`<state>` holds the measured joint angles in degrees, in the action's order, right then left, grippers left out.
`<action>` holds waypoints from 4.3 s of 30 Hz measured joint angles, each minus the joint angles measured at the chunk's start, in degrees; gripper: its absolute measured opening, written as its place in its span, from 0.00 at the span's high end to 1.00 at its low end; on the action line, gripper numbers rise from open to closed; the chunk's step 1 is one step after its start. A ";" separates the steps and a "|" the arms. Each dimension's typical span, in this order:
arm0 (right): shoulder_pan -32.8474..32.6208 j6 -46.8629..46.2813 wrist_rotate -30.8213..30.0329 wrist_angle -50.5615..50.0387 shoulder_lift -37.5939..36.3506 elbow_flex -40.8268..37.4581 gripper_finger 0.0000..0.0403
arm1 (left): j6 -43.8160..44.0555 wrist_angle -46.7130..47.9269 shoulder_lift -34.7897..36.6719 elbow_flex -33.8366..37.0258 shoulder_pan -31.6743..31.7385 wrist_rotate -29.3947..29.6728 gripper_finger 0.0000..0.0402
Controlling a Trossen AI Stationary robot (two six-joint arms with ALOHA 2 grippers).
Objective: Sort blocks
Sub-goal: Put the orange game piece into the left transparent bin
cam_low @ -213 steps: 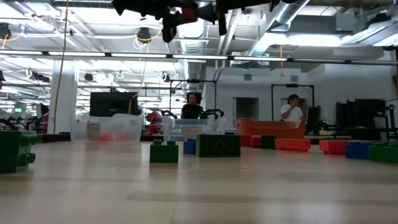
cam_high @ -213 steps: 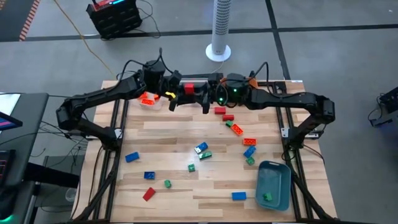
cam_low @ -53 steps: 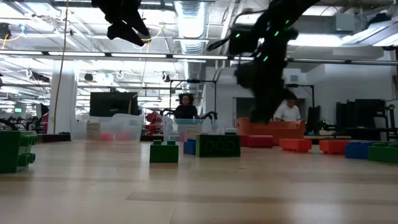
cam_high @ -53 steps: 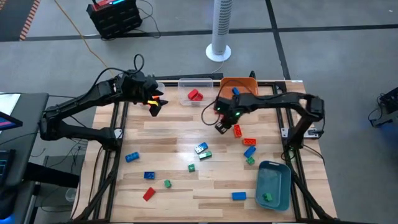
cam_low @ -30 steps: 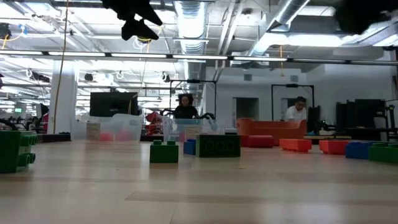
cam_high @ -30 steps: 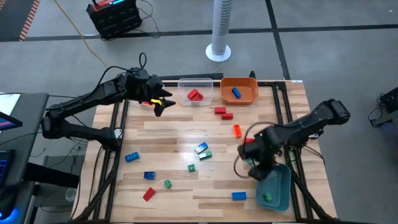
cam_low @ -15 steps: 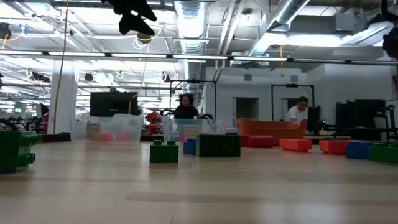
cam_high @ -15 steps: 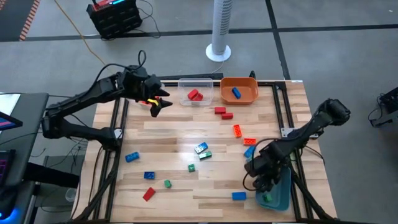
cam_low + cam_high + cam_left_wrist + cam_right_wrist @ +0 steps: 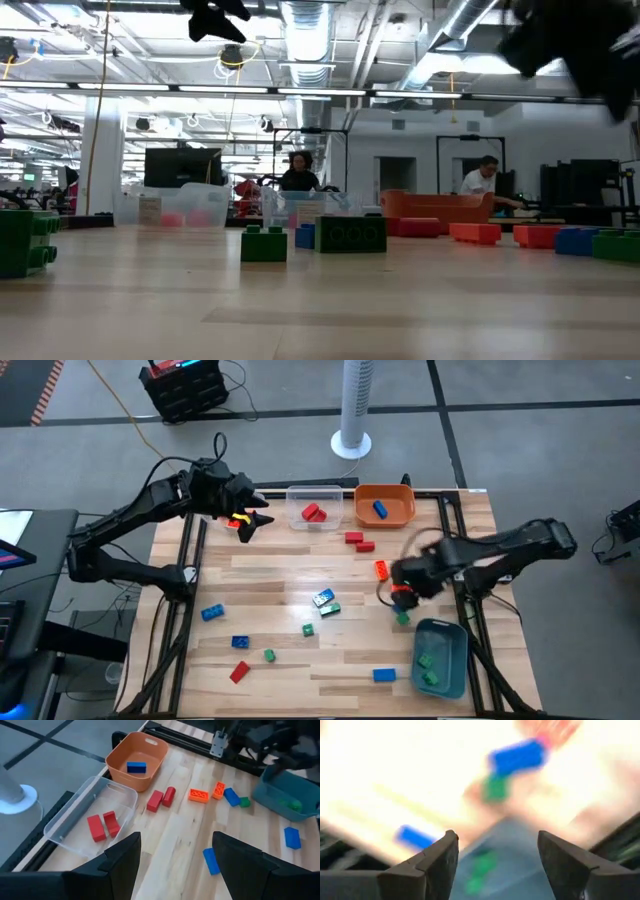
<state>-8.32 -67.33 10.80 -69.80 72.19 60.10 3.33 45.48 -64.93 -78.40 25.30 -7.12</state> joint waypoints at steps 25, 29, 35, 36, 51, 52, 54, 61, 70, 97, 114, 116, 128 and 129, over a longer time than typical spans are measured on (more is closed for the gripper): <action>12.27 52.27 -8.98 12.65 22.85 -3.44 0.30 | -2.39 6.17 -0.52 0.01 0.09 2.69 0.40; 11.67 51.98 -11.20 12.62 22.88 -5.45 0.30 | -2.69 6.72 -0.52 0.01 0.09 3.02 0.40; 11.56 52.49 -11.62 15.45 22.83 -8.89 0.30 | -3.56 6.71 -0.52 0.01 0.09 3.29 0.40; 11.56 52.71 -11.62 16.05 22.83 -9.41 0.30 | -3.56 6.70 -0.52 0.01 0.09 3.35 0.40; 14.82 53.73 -9.77 14.99 20.91 -7.74 0.76 | -4.17 6.70 -0.52 0.01 0.08 9.82 0.40; 15.53 53.74 -9.77 14.11 19.79 -6.83 0.76 | -3.84 6.72 -0.52 0.01 0.10 10.08 0.40; 16.90 53.49 -9.82 12.66 17.03 -4.73 0.76 | -3.21 7.25 -0.52 0.01 0.18 9.53 0.40; 20.54 48.62 -7.41 34.12 5.05 1.40 0.72 | -5.50 9.09 -3.42 0.05 1.72 -4.74 0.40; 22.89 44.02 -7.20 81.05 1.25 1.55 0.71 | -9.31 -4.70 -8.17 0.09 -0.90 -11.72 0.40; 19.11 54.38 -7.43 79.90 19.81 26.02 0.71 | 1.39 -30.49 -9.19 0.07 -4.13 -14.44 0.42; 20.15 54.36 -6.81 72.59 17.57 26.64 0.40 | 5.49 -25.82 -7.45 0.03 3.19 -13.63 0.69; 20.66 54.38 -7.58 68.33 15.21 26.67 0.35 | 5.07 -21.79 -6.53 0.01 6.31 -13.95 0.69; 20.69 55.16 -15.07 49.21 9.43 26.73 0.32 | 3.67 3.23 -15.11 4.10 26.21 -0.50 0.68; 20.19 55.19 -15.07 49.23 9.60 26.73 0.32 | 4.12 3.48 -16.53 4.98 27.03 0.58 0.66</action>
<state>11.88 -12.15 -4.27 -20.57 81.79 86.83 7.45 48.96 -81.47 -73.42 52.32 -6.55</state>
